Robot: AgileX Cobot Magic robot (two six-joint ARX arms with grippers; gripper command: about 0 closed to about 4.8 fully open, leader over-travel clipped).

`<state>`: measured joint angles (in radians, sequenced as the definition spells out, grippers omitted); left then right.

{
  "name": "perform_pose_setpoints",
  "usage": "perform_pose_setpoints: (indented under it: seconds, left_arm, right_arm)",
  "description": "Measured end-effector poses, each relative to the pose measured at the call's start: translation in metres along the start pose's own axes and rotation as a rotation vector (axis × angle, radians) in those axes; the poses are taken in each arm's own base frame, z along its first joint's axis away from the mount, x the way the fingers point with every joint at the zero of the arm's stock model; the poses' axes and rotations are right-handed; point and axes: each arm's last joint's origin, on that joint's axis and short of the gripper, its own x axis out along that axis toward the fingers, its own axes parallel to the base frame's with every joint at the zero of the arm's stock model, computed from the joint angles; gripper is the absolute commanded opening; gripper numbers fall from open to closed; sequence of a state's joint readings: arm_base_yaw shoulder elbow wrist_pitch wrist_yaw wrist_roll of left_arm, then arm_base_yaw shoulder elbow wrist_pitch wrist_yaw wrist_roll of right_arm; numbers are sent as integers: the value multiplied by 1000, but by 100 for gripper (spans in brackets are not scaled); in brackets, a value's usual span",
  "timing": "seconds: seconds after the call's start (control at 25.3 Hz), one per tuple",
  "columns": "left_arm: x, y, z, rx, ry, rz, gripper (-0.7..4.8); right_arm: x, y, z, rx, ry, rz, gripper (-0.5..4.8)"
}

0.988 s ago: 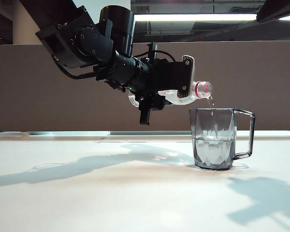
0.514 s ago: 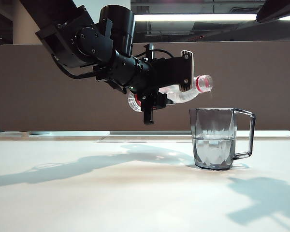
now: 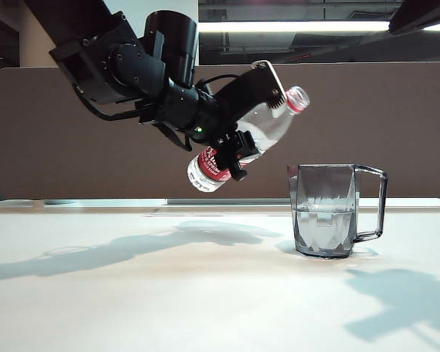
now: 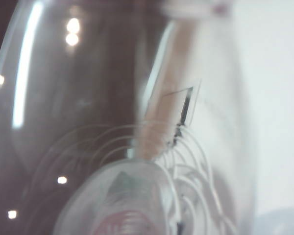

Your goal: Pick up the mineral water bottle with the left hand on the table and pour water into the mug until it's half full.

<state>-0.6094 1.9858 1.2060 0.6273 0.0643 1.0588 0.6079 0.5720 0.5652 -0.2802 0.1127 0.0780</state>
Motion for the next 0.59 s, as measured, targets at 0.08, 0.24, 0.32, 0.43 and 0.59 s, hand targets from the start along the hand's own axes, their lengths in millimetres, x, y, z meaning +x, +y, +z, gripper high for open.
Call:
perform_pose_setpoints:
  seconds: [0.08, 0.24, 0.32, 0.43, 0.59]
  left_arm:
    - [-1, 6, -9, -117, 16, 17, 182]
    - [-4, 16, -19, -257, 33, 49, 182]
    - [-6, 24, -22, -333, 32, 73, 182]
    - [-11, 35, -24, -423, 20, 114, 182]
    - [-16, 46, -22, -518, 0, 146, 182]
  right_arm:
    - [0, 0, 0, 0, 0, 0, -8]
    - [0, 0, 0, 0, 0, 0, -8]
    - [0, 0, 0, 0, 0, 0, -8]
    - [0, 0, 0, 0, 0, 0, -8]
    - [0, 0, 0, 0, 0, 0, -8]
